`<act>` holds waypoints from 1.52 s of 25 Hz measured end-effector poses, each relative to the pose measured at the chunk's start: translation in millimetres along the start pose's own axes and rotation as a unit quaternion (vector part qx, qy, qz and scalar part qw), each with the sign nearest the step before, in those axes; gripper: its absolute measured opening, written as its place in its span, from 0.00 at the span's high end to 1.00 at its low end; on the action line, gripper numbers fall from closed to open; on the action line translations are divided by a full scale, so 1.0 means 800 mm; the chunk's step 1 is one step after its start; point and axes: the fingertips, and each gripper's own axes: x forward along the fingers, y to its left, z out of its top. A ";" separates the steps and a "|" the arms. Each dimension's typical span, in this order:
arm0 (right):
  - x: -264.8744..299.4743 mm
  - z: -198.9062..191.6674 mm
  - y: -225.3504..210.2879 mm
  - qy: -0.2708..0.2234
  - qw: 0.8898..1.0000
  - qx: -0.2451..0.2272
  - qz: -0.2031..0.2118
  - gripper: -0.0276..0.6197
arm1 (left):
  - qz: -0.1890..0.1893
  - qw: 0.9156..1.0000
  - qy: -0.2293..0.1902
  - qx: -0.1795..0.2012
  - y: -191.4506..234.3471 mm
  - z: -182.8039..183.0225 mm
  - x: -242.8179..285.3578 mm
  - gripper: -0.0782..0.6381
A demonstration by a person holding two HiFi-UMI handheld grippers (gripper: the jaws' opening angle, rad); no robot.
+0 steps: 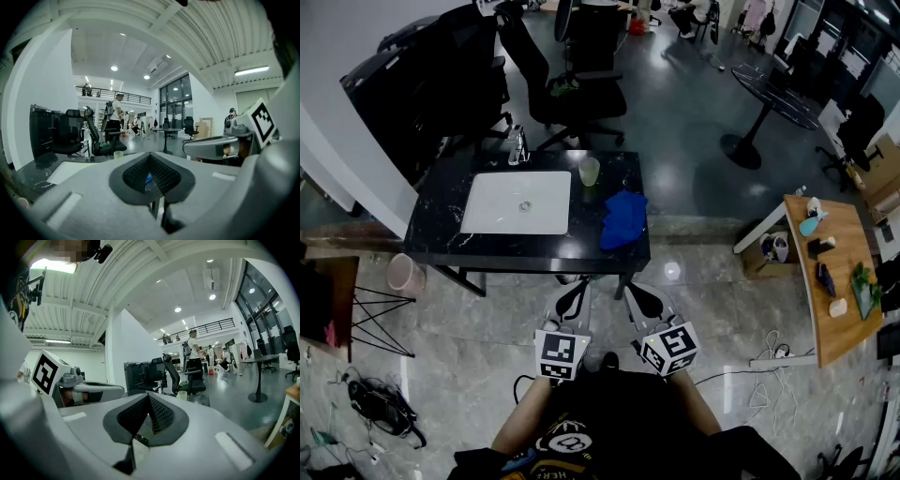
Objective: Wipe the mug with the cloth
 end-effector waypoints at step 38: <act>0.134 -0.096 -0.081 0.070 0.995 -0.009 -0.070 0.95 | -0.027 0.998 0.039 -0.033 0.126 -0.078 0.096 0.89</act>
